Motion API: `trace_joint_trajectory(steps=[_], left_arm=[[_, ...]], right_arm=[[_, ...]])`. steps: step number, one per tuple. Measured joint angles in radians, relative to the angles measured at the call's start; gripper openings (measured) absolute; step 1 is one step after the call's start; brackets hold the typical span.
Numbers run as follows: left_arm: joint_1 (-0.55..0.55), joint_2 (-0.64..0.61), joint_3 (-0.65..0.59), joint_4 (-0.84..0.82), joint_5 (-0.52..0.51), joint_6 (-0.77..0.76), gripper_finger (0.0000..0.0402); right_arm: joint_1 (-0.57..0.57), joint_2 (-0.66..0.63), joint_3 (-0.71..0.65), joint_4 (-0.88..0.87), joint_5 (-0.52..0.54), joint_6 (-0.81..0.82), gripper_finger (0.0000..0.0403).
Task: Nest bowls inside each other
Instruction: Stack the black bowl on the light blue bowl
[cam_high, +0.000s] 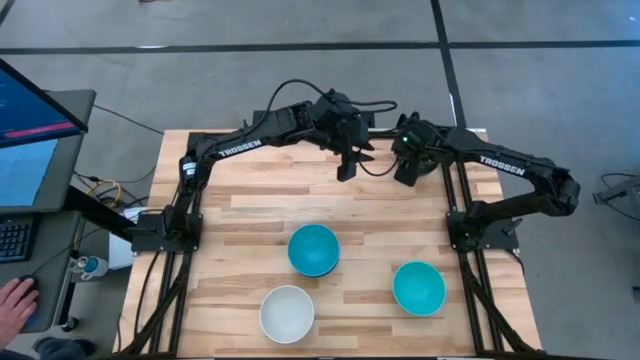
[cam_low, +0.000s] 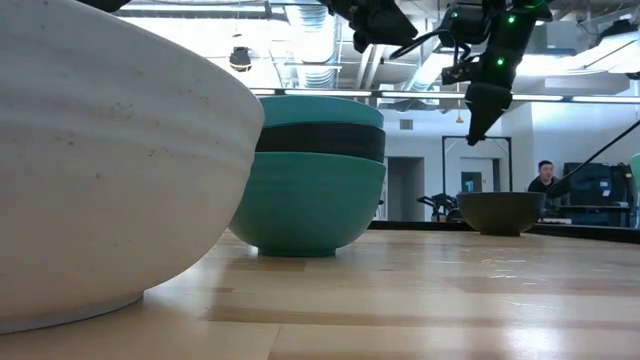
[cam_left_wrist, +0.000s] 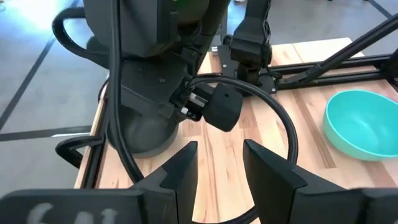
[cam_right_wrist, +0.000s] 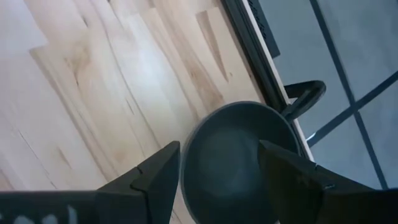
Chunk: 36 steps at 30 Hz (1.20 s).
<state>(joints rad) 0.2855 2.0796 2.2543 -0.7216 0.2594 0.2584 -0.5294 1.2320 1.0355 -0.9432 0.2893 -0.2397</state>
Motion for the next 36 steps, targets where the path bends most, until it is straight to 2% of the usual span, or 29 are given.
trace_joint_trajectory(steps=[11, 14, 16, 23, 28, 36], left_arm=[[0.0, 0.0, 0.0, -0.013, 0.033, 0.0, 0.0121], [0.0, 0.0, 0.0, -0.031, 0.033, -0.001, 0.0121], [0.0, 0.0, 0.0, -0.038, 0.033, -0.001, 0.0121], [0.0, 0.0, 0.0, -0.039, 0.033, -0.001, 0.0121], [0.0, 0.0, 0.0, -0.04, 0.033, -0.007, 0.0121], [0.0, 0.0, 0.0, -0.04, 0.032, -0.017, 0.0121]], right_arm=[[0.012, 0.0, 0.0, -0.006, 0.003, 0.009, 0.024], [0.002, 0.0, 0.0, -0.008, 0.003, 0.078, 0.024], [-0.012, 0.0, 0.0, -0.035, 0.003, 0.122, 0.024], [-0.073, -0.001, -0.021, -0.169, -0.003, 0.128, 0.024], [-0.089, -0.001, -0.079, -0.165, -0.063, 0.136, 0.024], [-0.067, 0.0, -0.113, -0.115, -0.065, 0.153, 0.024]])
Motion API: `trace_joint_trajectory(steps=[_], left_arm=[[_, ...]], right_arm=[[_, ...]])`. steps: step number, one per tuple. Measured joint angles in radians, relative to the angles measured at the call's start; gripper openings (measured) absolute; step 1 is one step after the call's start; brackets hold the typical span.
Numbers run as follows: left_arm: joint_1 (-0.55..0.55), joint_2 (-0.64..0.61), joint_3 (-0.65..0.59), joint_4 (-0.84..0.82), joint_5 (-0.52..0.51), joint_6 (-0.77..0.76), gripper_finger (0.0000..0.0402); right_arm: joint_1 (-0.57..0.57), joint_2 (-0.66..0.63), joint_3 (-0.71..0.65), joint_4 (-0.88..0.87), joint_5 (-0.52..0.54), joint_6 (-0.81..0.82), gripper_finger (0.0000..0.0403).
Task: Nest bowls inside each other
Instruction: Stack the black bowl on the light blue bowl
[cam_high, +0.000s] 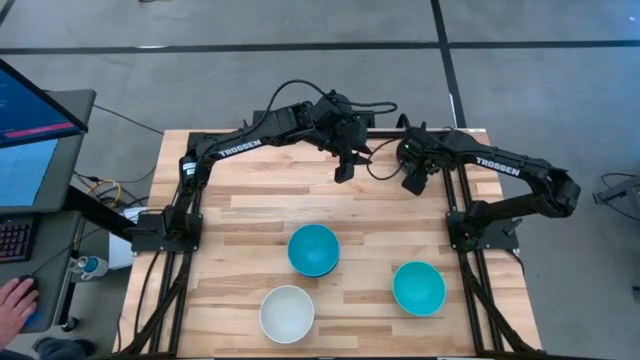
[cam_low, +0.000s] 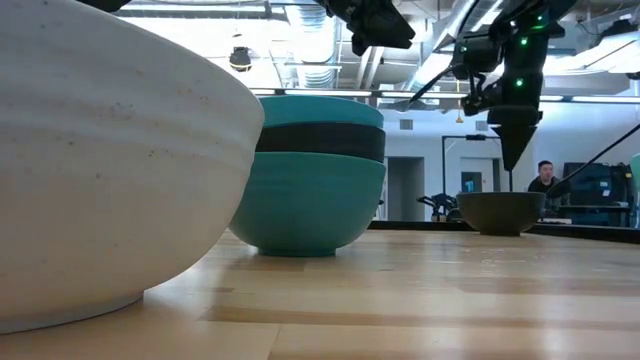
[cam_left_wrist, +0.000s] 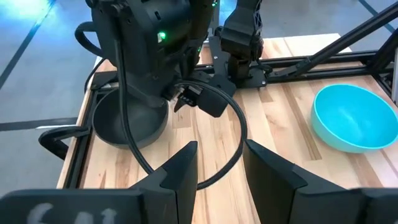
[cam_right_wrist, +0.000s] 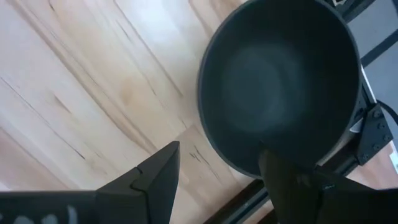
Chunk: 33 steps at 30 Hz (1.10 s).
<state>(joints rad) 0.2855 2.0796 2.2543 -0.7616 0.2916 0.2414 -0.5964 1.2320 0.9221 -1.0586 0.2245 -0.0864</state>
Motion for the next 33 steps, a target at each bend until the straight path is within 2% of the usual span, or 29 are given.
trace_joint_trajectory(steps=[10, 19, 33], left_arm=[[0.0, 0.0, 0.0, 0.0, 0.0, -0.018, 0.0121], [0.0, 0.0, 0.0, 0.0, -0.001, -0.018, 0.0121], [0.0, 0.0, 0.0, 0.0, -0.002, -0.014, 0.0121]], right_arm=[[-0.02, 0.0, -0.003, 0.024, -0.012, 0.001, 0.024], [-0.019, 0.0, -0.104, 0.062, -0.017, 0.0, 0.024], [-0.021, 0.0, -0.197, 0.251, -0.015, -0.028, 0.024]])
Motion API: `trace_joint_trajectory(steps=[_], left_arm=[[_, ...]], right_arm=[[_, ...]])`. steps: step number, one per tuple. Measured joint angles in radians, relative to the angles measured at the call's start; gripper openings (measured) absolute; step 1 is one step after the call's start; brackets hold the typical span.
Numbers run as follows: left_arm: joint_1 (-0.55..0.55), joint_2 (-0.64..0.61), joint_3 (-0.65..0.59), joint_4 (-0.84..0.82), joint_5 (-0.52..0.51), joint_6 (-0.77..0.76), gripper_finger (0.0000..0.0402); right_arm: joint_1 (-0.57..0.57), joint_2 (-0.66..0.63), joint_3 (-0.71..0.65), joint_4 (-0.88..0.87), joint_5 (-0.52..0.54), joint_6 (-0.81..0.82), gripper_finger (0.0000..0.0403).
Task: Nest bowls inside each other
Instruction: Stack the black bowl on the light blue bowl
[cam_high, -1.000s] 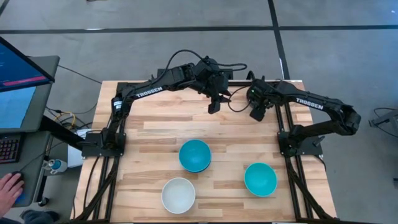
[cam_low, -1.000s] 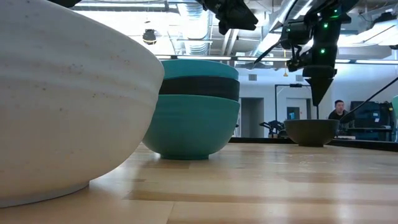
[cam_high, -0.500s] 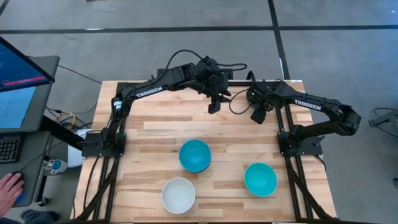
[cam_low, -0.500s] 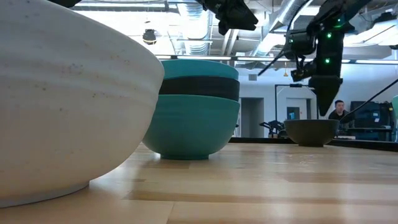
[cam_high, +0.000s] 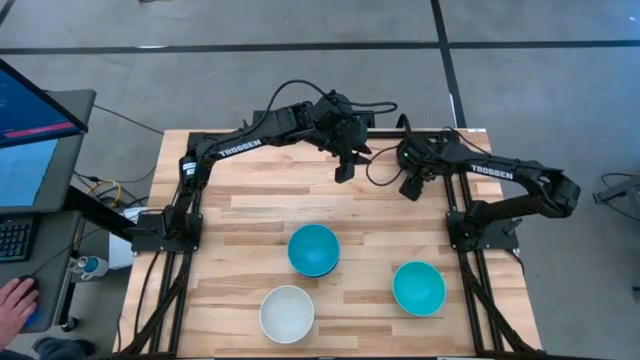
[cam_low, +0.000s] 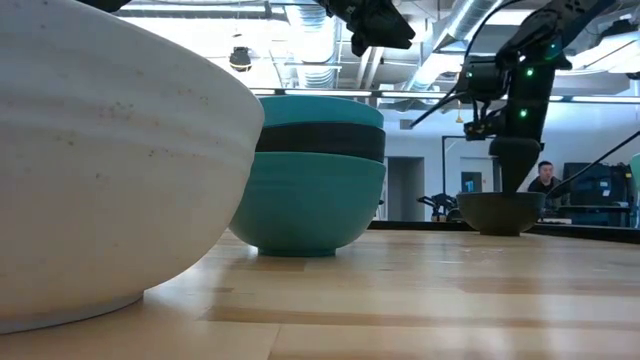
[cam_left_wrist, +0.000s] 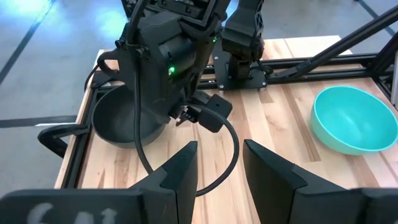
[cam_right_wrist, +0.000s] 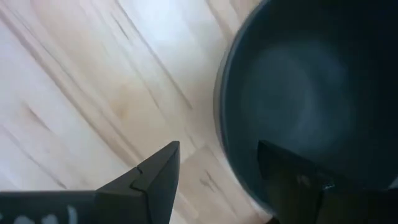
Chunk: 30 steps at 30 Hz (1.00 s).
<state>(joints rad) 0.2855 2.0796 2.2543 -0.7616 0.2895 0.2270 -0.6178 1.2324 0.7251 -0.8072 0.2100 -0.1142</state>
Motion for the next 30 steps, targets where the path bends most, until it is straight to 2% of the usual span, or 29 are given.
trace_joint_trajectory(steps=[6, 13, 17, 22, 23, 30], left_arm=[[0.0, 0.0, 0.0, 0.0, -0.002, 0.004, 0.0121], [0.0, 0.0, 0.0, 0.0, -0.01, 0.004, 0.0121], [0.0, 0.0, 0.0, 0.0, -0.011, 0.002, 0.0121], [0.0, 0.0, 0.0, -0.014, -0.011, -0.004, 0.0121], [0.0, 0.0, 0.0, -0.018, -0.011, -0.004, 0.0121], [0.0, 0.0, 0.0, -0.035, -0.012, -0.003, 0.0121]], right_arm=[[-0.007, 0.021, -0.033, 0.074, 0.0, -0.043, 0.024], [-0.031, 0.164, -0.033, 0.099, 0.035, -0.044, 0.023], [-0.029, 0.254, -0.034, 0.105, 0.057, -0.044, 0.018], [0.002, 0.286, -0.029, 0.102, 0.132, -0.046, 0.0047], [0.01, 0.278, -0.029, 0.108, 0.137, -0.047, 0.0032], [0.035, 0.177, 0.015, 0.058, 0.112, -0.051, 0.0035]])
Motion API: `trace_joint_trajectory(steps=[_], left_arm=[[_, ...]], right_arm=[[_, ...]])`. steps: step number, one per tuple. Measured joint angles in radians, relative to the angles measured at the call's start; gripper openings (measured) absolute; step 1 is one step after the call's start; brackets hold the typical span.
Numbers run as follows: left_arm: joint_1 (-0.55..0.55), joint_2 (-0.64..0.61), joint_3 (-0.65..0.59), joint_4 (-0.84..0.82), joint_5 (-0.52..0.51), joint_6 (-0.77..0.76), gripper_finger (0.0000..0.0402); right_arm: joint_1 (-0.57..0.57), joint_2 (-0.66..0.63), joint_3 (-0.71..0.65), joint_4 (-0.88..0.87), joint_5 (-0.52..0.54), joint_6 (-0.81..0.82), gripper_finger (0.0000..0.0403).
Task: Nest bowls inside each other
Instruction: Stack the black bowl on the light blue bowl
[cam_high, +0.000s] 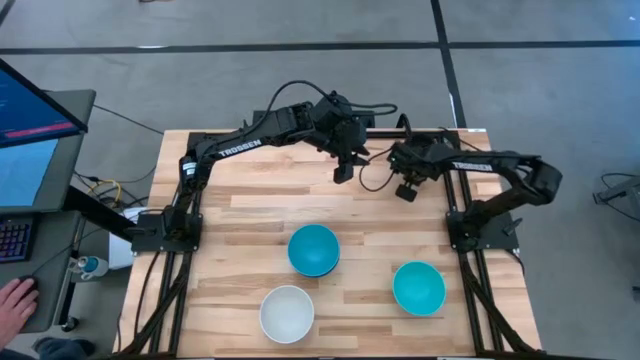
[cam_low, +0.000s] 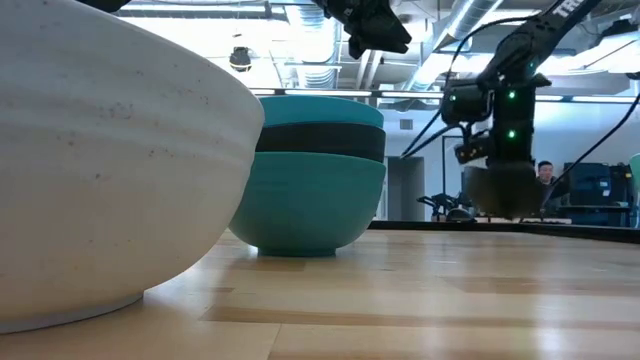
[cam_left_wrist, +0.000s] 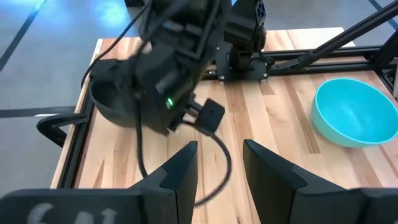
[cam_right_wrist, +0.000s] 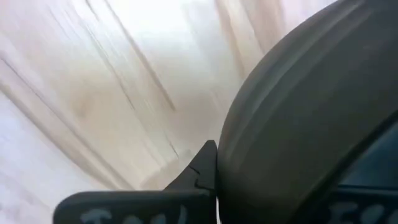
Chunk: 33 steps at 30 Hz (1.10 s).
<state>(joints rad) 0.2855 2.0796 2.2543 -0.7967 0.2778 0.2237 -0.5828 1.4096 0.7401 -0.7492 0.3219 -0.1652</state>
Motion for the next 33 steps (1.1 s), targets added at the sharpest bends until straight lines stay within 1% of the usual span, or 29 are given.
trace_joint_trajectory(steps=[4, 8, 12, 15, 19, 21, 23, 27, 30, 33], left_arm=[[0.0, 0.0, 0.0, -0.003, -0.001, 0.0, 0.0121], [-0.001, 0.0, 0.0, -0.01, 0.001, -0.017, 0.0121], [-0.004, 0.0, 0.014, -0.052, 0.001, -0.034, 0.0121], [-0.01, -0.009, 0.043, -0.067, -0.003, -0.029, 0.0121], [-0.015, -0.039, 0.103, -0.117, -0.006, -0.006, 0.0121], [-0.017, -0.078, 0.091, -0.131, -0.034, -0.001, 0.0121], [-0.017, -0.108, 0.086, -0.165, -0.048, -0.02, 0.0121], [-0.022, -0.156, 0.084, -0.253, -0.028, -0.027, 0.0121], [-0.037, -0.18, 0.084, -0.292, -0.023, -0.027, 0.0121], [-0.052, -0.188, 0.084, -0.291, -0.021, -0.026, 0.0121]], right_arm=[[0.001, -0.053, 0.045, -0.093, -0.018, 0.015, 0.0035], [0.04, -0.114, 0.079, -0.222, -0.077, 0.077, 0.0035], [0.137, -0.201, 0.105, -0.307, -0.116, 0.142, 0.0035], [0.228, -0.261, 0.124, -0.349, -0.113, 0.211, 0.0035], [0.338, -0.315, 0.127, -0.406, -0.115, 0.322, 0.0035], [0.401, -0.333, 0.127, -0.428, -0.113, 0.377, 0.0035], [0.469, -0.347, 0.127, -0.42, -0.118, 0.439, 0.0035], [0.607, -0.348, 0.139, -0.411, -0.118, 0.554, 0.0035], [0.703, -0.348, 0.16, -0.338, -0.116, 0.628, 0.0035], [0.78, -0.348, 0.192, -0.265, -0.107, 0.67, 0.0035]])
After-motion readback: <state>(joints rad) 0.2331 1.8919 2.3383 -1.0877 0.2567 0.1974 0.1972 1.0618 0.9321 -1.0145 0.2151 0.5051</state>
